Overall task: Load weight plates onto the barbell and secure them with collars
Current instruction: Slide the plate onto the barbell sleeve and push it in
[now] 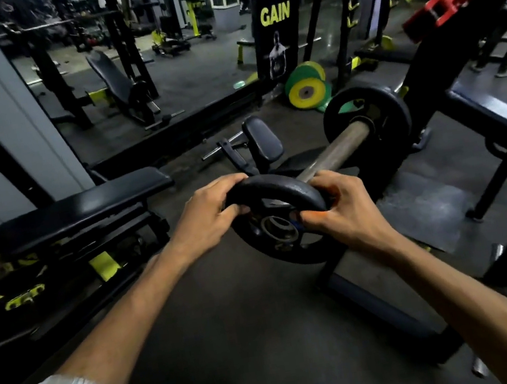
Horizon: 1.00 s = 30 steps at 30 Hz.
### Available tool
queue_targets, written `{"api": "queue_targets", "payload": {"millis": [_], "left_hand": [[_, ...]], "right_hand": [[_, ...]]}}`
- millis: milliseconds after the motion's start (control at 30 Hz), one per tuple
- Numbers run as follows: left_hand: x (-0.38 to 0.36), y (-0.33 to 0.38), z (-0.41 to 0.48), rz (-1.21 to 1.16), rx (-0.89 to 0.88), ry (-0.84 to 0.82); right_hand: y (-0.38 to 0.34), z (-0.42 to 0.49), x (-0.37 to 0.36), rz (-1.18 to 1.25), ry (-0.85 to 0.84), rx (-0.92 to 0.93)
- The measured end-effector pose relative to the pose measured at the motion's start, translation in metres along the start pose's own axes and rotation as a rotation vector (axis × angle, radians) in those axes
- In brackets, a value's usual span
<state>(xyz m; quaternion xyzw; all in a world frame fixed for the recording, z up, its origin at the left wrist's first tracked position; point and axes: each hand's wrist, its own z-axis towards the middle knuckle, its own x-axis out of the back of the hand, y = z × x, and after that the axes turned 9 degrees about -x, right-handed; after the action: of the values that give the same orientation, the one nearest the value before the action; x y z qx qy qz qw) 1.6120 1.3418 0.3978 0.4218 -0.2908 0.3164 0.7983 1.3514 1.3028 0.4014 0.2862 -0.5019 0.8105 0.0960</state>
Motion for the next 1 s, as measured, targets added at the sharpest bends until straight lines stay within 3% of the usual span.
{"api": "queue_targets", "payload": {"millis": [300,467,533,700,1000], "left_hand": [[-0.009,-0.040,0.041,-0.112,-0.129,-0.051],[-0.021,-0.049,0.044,-0.175,-0.153,-0.010],[-0.023,-0.051,0.043,-0.168,-0.180,-0.011],[-0.024,-0.056,0.045,-0.207,-0.238,0.010],[-0.064,-0.068,0.103,-0.309,-0.254,0.000]], "right_hand": [[-0.005,0.011,-0.004,-0.059,0.115,-0.079],[-0.002,-0.022,-0.037,-0.354,0.402,-0.118],[-0.002,-0.034,-0.058,-0.353,0.489,-0.184],[0.000,-0.036,-0.067,-0.248,0.522,-0.187],[0.027,-0.001,-0.041,-0.360,0.543,-0.233]]}}
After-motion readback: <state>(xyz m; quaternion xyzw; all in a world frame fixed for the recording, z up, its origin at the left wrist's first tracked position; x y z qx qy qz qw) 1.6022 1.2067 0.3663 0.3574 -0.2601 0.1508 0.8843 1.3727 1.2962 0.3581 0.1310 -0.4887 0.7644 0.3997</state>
